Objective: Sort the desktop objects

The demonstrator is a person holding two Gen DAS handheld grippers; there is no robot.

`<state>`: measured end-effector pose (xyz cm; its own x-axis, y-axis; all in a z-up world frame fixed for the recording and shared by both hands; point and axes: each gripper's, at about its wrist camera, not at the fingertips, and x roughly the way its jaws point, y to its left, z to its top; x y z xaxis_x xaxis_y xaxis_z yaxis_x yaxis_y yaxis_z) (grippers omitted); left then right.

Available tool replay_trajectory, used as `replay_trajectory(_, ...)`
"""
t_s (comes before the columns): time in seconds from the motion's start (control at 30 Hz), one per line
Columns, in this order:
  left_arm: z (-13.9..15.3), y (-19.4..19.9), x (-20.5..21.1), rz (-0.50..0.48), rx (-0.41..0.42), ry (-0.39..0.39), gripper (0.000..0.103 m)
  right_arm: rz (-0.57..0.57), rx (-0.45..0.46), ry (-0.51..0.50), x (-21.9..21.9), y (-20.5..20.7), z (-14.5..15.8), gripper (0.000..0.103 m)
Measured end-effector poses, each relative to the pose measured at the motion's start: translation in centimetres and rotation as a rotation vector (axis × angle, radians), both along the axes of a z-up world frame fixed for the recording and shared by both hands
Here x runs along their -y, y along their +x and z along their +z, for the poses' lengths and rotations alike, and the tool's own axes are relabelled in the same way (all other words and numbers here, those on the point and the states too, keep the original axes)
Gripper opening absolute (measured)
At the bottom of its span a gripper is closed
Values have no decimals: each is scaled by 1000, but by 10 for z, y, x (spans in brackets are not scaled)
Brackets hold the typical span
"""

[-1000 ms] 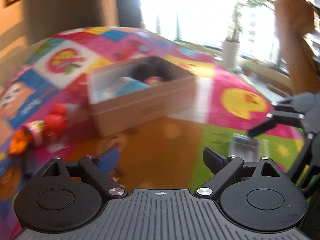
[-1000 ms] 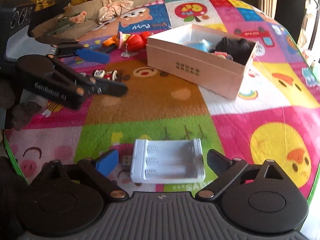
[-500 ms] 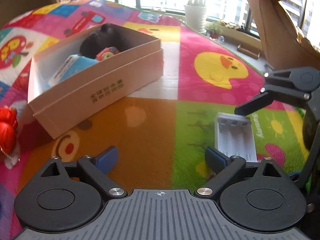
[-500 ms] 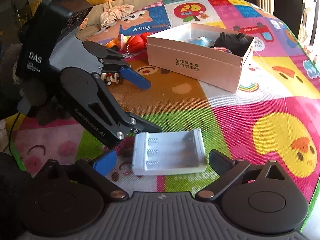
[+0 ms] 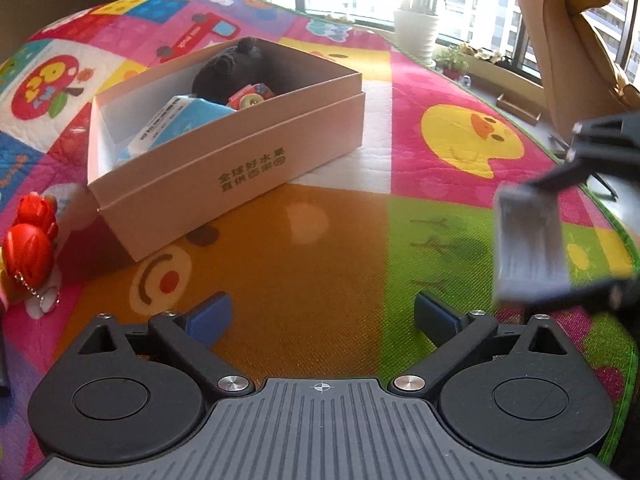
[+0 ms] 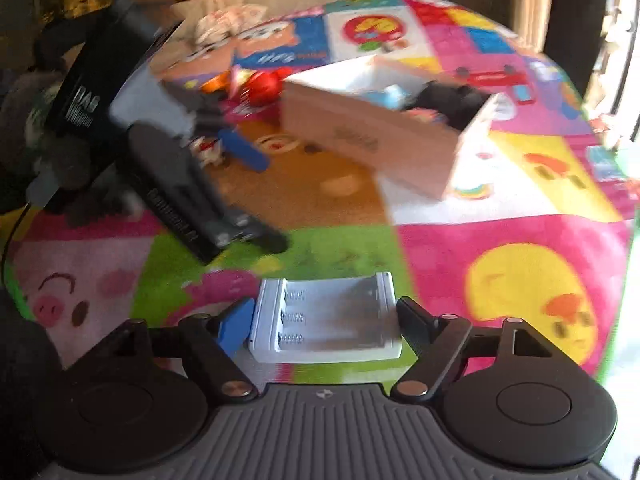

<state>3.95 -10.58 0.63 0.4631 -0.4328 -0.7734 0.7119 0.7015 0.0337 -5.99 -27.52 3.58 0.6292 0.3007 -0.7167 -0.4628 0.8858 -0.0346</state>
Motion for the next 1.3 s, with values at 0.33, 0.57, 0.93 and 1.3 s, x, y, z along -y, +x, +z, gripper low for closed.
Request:
replay_trajectory(0.33,0,-1,-1,11,5,-3,102,-39,-12,-52,11,-1,-5,78)
replay_trajectory(0.57,1,-1,-4,21,10,14,102,-47,-17,-34,13,-1,-9,78)
replay_trajectory(0.93,1,-3,-4,22,16,23,103,-155,-3,65,44,5,7,76)
replay_trajectory(1.3,3,-8,-5,23,35,51,103,-365,213,144,99,12,72,76)
